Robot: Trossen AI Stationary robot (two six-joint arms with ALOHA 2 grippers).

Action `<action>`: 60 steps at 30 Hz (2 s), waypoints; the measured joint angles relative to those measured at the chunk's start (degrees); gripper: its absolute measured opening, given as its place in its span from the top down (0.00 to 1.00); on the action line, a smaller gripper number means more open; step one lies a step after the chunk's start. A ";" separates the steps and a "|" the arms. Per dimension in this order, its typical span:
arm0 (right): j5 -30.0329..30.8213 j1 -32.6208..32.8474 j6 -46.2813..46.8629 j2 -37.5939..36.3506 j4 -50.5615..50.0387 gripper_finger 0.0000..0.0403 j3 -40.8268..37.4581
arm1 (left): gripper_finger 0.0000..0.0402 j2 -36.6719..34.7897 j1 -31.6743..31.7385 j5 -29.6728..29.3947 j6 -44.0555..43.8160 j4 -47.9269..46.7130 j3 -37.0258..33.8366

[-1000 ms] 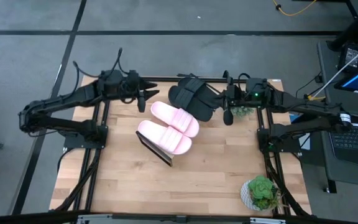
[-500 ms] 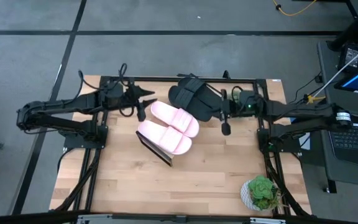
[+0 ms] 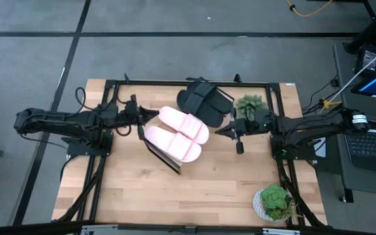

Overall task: Pick and place slides into the shelf
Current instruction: Return to Home Position

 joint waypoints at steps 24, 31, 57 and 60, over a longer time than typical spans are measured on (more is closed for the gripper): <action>-3.78 3.32 -0.29 0.00 1.25 1.00 -2.07 | 1.00 -19.36 4.57 5.54 -0.36 10.08 -24.22; -4.13 2.59 -1.59 -2.89 1.27 1.00 -2.07 | 1.00 -24.18 8.50 6.69 0.05 6.46 -25.66; -5.23 -1.07 -0.14 -36.01 -25.10 1.00 -4.86 | 1.00 -28.47 9.75 8.12 1.86 3.84 -28.33; -5.19 -1.07 0.42 -37.26 -18.96 1.00 -10.88 | 1.00 -28.27 9.80 7.28 1.22 3.59 -28.57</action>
